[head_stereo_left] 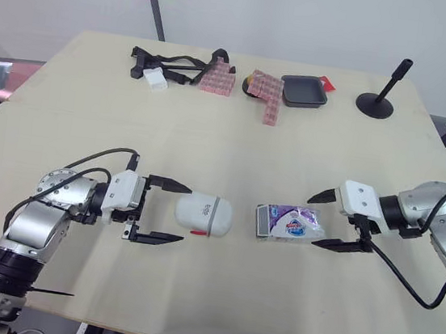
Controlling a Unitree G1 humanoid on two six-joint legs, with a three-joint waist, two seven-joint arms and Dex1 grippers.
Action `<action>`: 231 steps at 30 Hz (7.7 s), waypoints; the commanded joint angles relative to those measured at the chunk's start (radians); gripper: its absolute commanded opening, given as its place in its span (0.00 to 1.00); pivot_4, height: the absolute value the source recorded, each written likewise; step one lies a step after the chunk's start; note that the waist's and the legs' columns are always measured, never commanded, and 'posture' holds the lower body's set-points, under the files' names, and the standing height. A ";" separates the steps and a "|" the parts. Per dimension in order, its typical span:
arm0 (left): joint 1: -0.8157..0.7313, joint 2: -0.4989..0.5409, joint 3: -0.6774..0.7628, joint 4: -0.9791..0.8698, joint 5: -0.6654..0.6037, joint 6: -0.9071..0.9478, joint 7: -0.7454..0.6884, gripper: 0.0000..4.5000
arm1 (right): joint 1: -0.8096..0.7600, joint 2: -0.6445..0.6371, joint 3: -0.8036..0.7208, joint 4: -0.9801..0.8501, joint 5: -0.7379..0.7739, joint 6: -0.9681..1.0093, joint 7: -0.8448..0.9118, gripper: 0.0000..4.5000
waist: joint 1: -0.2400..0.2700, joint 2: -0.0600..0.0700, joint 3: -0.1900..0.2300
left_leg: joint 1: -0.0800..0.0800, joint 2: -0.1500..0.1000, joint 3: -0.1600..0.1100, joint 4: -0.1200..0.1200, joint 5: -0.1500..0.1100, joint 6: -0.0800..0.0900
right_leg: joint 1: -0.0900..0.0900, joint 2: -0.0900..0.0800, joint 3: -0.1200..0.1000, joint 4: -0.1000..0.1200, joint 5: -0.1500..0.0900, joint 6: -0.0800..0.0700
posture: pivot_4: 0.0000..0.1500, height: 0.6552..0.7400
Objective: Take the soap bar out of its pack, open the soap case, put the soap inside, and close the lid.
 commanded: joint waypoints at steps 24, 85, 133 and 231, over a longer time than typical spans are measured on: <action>-0.013 0.005 -0.015 -0.039 -0.010 0.020 0.031 1.00 | 0.003 0.004 -0.004 0.053 -0.020 -0.045 0.007 1.00 | -0.001 0.000 0.000 | 0.000 0.000 0.000 0.000 0.000 0.000 | 0.000 0.000 0.000 0.000 0.000 0.000 | 1.00 1.00; -0.020 0.003 -0.015 -0.034 -0.001 0.028 0.062 1.00 | -0.016 -0.152 -0.073 -0.029 -0.025 -0.029 0.039 0.54 | -0.007 0.000 0.000 | 0.000 0.000 0.000 0.000 0.000 0.000 | 0.000 0.000 0.000 0.000 0.000 0.000 | 1.00 1.00; -0.086 0.004 -0.045 -0.003 0.001 0.029 0.038 1.00 | 0.133 -0.323 -0.355 -0.120 0.100 0.172 0.080 0.54 | -0.002 0.000 0.000 | 0.000 0.000 0.000 0.000 0.000 0.000 | 0.000 0.000 0.000 0.000 0.000 0.000 | 1.00 1.00; -0.129 -0.034 0.027 0.077 -0.056 0.054 -0.007 1.00 | 0.417 0.198 -0.687 -0.144 0.241 0.172 -0.538 0.99 | -0.015 0.001 0.000 | 0.007 -0.001 0.001 -0.012 0.005 -0.010 | 0.010 0.000 0.001 -0.005 0.003 0.005 | 1.00 1.00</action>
